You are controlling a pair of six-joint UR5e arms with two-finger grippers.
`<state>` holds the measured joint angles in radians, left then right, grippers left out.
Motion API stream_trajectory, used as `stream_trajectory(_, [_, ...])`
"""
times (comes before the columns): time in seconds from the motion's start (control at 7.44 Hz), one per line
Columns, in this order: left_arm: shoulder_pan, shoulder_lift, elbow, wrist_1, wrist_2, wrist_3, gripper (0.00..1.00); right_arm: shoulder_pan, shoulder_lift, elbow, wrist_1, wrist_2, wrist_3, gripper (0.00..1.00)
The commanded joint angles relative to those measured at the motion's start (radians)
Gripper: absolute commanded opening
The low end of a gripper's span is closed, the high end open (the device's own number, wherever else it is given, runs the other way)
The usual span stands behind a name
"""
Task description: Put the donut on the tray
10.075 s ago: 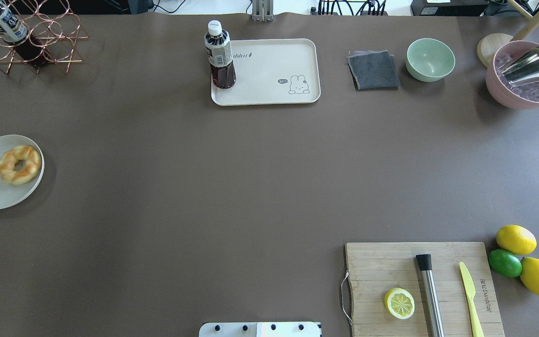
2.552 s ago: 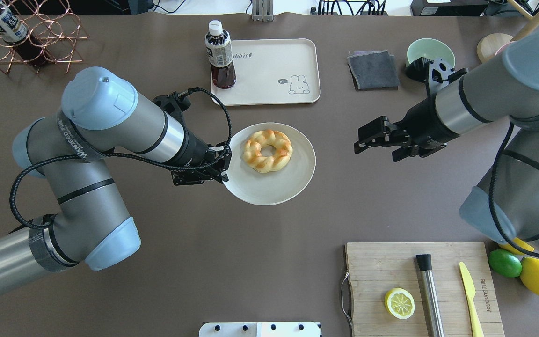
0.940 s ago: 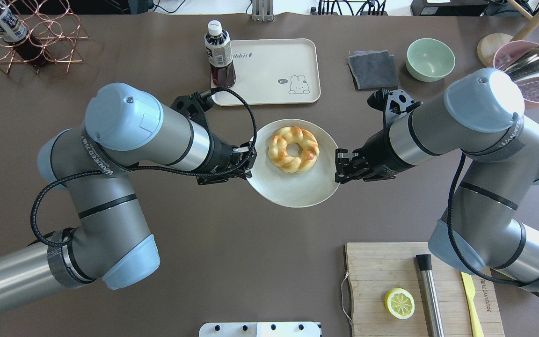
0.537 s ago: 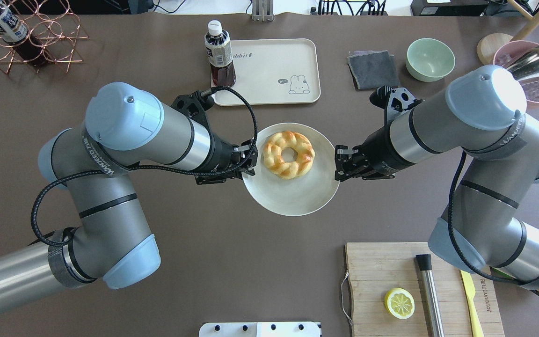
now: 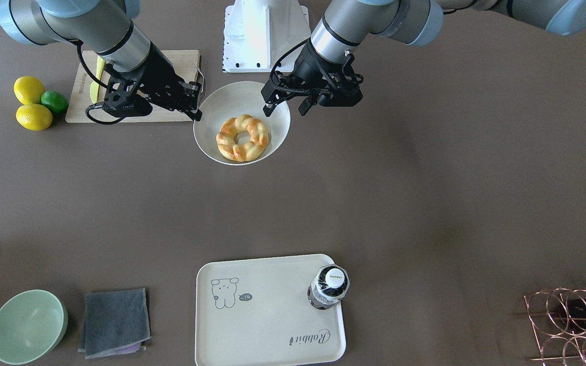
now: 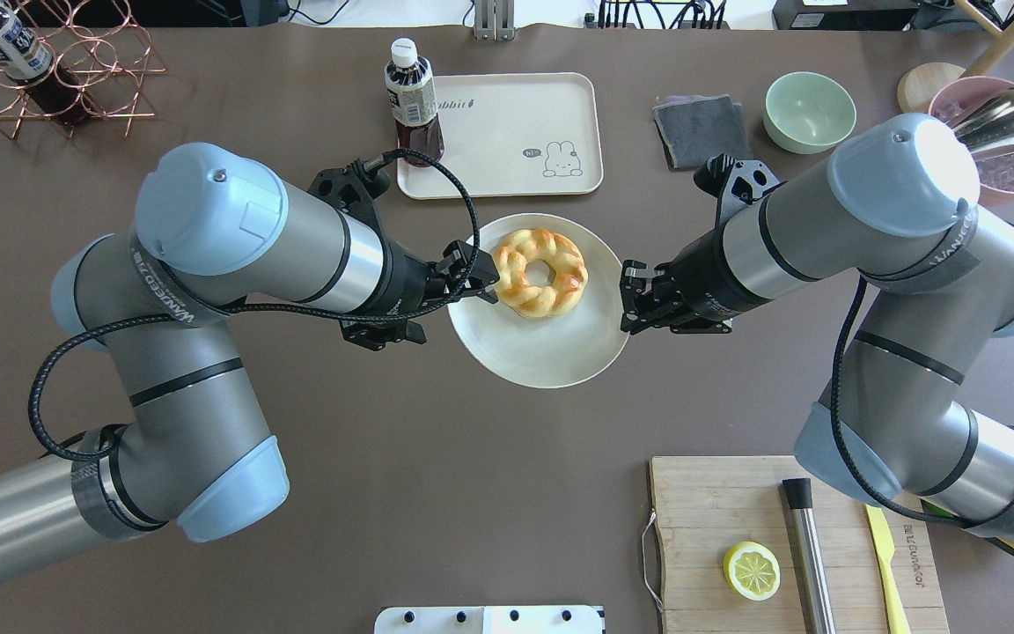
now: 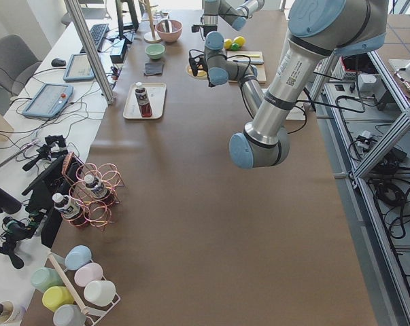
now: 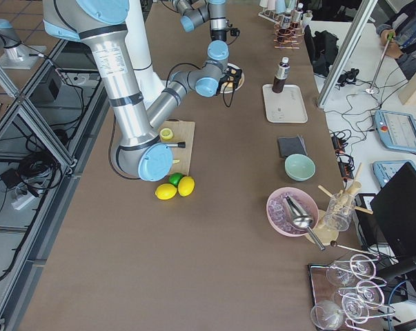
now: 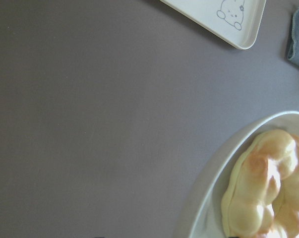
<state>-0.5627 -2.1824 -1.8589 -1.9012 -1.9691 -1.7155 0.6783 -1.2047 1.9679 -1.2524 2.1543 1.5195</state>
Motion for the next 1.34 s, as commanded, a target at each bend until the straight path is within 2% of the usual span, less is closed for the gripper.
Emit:
stream_trajectory(0.0, [-0.040, 0.035, -0.058, 0.007, -0.007, -0.007, 0.96, 0.024, 0.020, -0.070, -0.001, -0.005, -0.019, 0.00])
stream_trajectory(0.4, [-0.089, 0.117, -0.095, 0.004, -0.062, -0.006, 0.96, 0.108, 0.164, -0.291, -0.004, -0.008, -0.007, 0.00])
stream_trajectory(0.54, [-0.100, 0.150, -0.117, 0.004, -0.063, -0.004, 0.97, 0.148, 0.225, -0.388, -0.005, -0.007, -0.004, 0.00])
stream_trajectory(0.81, [-0.121, 0.208, -0.149, 0.004, -0.065, -0.001, 0.96, 0.187, 0.415, -0.669, -0.004, -0.008, 0.033, 0.00])
stream_trajectory(1.07, [-0.146, 0.257, -0.146, 0.010, -0.065, 0.010, 0.96, 0.185, 0.503, -0.817, -0.001, -0.042, 0.088, 0.00])
stream_trajectory(1.21, [-0.161, 0.291, -0.149, 0.010, -0.066, 0.080, 0.96, 0.184, 0.560, -0.918, 0.072, -0.066, 0.187, 0.00])
